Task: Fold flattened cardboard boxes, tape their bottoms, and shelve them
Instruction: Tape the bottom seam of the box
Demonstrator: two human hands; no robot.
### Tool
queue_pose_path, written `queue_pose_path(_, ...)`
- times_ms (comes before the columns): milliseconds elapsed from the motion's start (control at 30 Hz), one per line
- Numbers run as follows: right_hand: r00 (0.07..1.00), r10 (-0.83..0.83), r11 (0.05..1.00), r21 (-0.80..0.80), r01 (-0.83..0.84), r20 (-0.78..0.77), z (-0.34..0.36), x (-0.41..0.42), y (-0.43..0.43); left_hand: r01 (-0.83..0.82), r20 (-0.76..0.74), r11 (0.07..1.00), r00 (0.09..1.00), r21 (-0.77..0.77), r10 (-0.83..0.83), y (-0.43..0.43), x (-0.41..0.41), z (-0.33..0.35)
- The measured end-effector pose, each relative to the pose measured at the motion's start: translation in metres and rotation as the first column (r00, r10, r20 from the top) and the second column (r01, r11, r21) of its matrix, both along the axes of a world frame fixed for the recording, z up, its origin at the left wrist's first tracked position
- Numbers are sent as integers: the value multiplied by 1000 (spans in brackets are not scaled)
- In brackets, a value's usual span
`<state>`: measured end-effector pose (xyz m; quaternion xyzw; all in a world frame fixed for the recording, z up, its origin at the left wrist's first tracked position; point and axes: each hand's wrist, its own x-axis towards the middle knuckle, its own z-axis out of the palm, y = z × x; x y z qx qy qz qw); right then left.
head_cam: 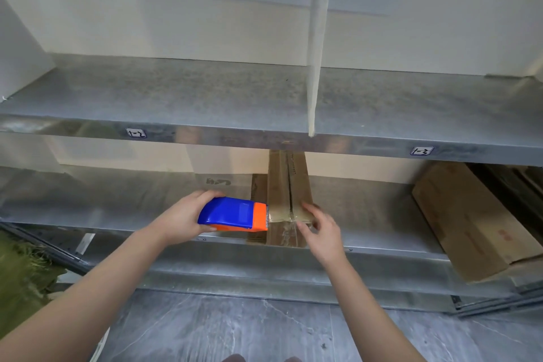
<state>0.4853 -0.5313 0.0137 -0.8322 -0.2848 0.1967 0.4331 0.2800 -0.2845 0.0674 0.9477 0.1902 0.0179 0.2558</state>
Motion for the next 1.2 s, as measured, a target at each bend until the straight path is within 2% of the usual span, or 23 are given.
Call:
queue_pose_path(267, 993, -30, 999, -23, 28, -116, -1, 13, 7, -12, 6, 999, 1000, -53, 13, 7, -7, -6)
queue_pose_path(367, 984, -63, 998, -7, 62, -169, -3, 15, 10, -39, 0, 989, 999, -144, 39, 19, -19, -8)
queue_pose_path(533, 974, -82, 996, 13, 87, -210, -11, 15, 11, -27, 0, 977, 1000, -211, 28, 26, -29, -14)
queue_pose_path(700, 972, -73, 996, 40, 84, -223, -10, 13, 11, -85, 55, 937, 992, -338, 109, 33, -36, -20)
queue_pose_path(800, 969, -73, 995, 44, 85, -235, -9, 14, 11, -94, 64, 929, 990, -358, 125, 36, -42, -19)
queue_pose_path(967, 965, -78, 994, 53, 94, -252, -11, 14, 10, -43, -13, 993, 999, -110, 42, 40, -28, 1)
queue_pose_path(1100, 964, -86, 992, 66, 106, -250, -13, 14, 11, 25, -56, 987, 998, 161, -16, 34, 2, 14)
queue_pose_path(1200, 964, -85, 991, 77, 107, -254, -15, 13, 11, 30, -167, 980, 986, 199, 4, 26, 13, 10)
